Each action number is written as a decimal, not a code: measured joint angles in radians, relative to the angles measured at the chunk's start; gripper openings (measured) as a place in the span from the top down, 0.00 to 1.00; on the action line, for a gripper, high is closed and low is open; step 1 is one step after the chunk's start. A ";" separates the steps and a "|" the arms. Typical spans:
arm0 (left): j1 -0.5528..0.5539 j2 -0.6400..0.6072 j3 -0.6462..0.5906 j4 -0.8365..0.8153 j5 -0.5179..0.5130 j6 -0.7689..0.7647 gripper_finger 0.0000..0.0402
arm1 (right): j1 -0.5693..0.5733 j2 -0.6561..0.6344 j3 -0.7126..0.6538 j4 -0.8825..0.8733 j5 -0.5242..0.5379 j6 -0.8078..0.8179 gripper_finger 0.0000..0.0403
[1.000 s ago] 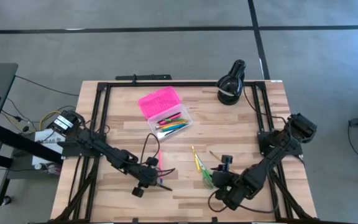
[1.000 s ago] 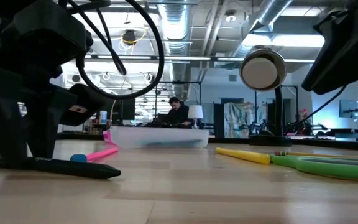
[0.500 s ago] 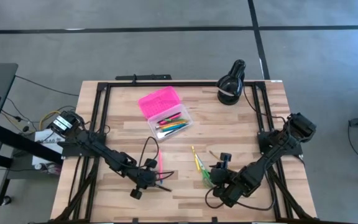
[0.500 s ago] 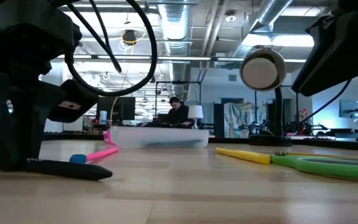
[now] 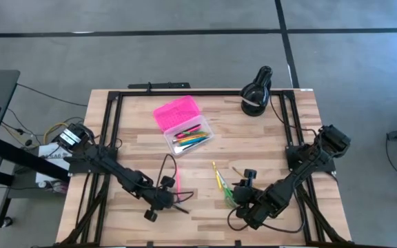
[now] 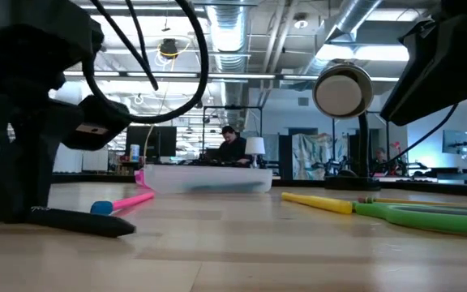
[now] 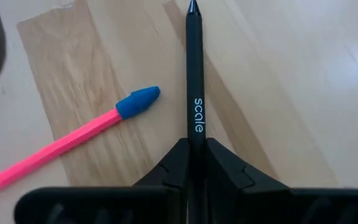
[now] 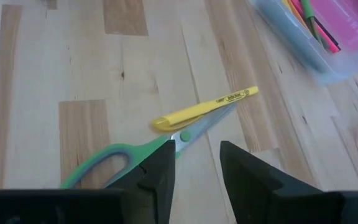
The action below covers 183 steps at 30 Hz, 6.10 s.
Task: Pick & place school supplies into a supply box
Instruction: Put the black pen into the black supply box, then put the yellow pencil into the black supply box
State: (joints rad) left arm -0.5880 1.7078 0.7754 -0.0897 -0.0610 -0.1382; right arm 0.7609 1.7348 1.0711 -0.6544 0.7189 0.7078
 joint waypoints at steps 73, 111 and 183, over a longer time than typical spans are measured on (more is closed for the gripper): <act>0.460 -0.031 0.324 -0.394 -0.394 0.185 0.65 | 0.013 0.000 0.001 -0.087 -0.089 0.249 0.70; -0.255 -0.029 0.151 -0.377 -0.882 -0.110 0.66 | -0.287 0.000 -0.105 -0.208 -0.513 0.418 0.70; -0.254 -0.029 0.151 -0.377 -0.838 -0.146 0.66 | -0.279 0.006 -0.047 -0.202 -0.526 0.138 1.00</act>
State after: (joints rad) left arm -0.8421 1.6791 0.9264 -0.4664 -0.8993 -0.2844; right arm 0.4815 1.7405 1.0244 -0.8562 0.1924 0.8460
